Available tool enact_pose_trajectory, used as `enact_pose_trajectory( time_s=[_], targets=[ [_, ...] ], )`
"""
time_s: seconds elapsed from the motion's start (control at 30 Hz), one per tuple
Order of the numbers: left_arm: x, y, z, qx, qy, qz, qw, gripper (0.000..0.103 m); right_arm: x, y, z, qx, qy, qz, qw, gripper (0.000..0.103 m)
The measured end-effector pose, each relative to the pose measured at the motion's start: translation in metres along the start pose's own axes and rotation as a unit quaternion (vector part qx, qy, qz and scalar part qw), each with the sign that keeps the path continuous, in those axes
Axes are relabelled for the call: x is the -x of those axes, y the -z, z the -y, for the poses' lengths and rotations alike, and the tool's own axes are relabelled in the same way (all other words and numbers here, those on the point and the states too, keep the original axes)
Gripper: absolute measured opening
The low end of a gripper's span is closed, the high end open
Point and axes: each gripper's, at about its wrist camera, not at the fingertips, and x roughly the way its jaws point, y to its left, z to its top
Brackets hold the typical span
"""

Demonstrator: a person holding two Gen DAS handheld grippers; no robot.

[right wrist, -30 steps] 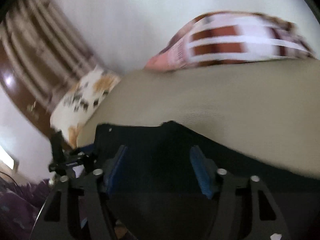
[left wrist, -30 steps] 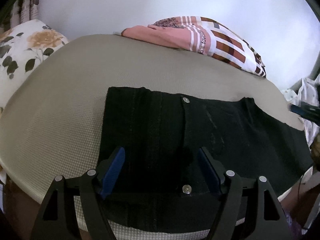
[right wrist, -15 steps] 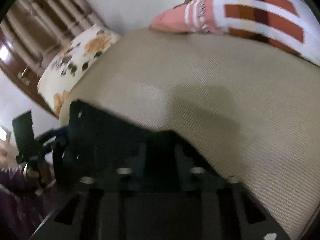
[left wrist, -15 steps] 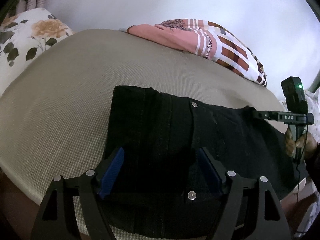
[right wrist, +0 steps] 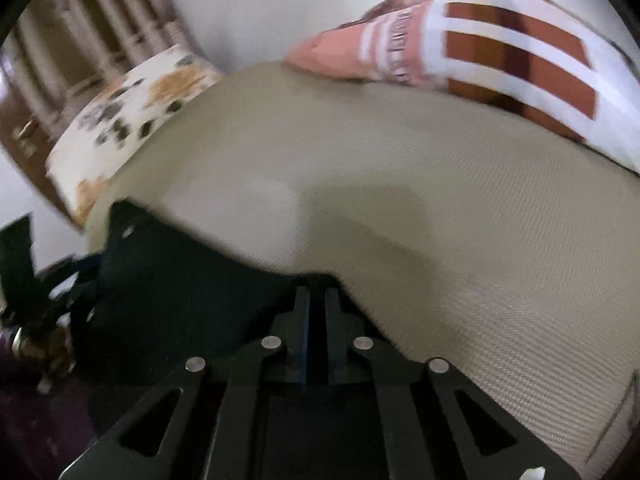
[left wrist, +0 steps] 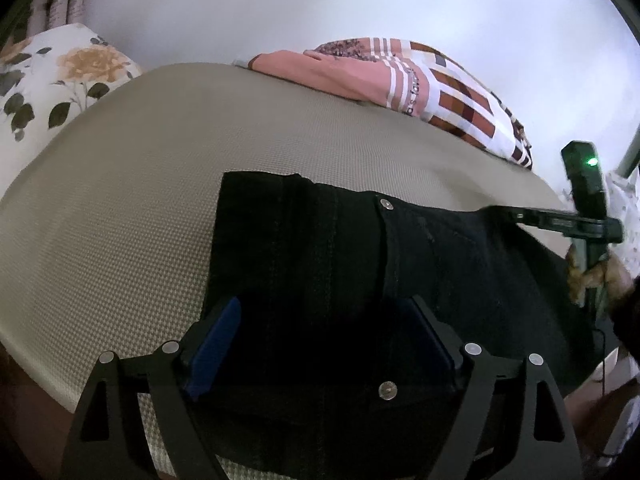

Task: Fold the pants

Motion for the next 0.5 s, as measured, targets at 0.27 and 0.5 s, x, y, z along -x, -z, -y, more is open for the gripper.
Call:
enact_pose_trajectory(
  time_s=[0.27,0.5],
  targets=[
    [-0.001,0.002,-0.001,-0.001,0.001,0.005,1.0,0.084,-0.004,0.006,0.014,-0.036,-0.016,0.025,0.999,0.004],
    [0.004,-0.004,-0.008,0.031,0.006,0.002,0.9995,0.084,0.028,0.003,0.012,-0.055,-0.025,0.085,0.995,0.018]
  ],
)
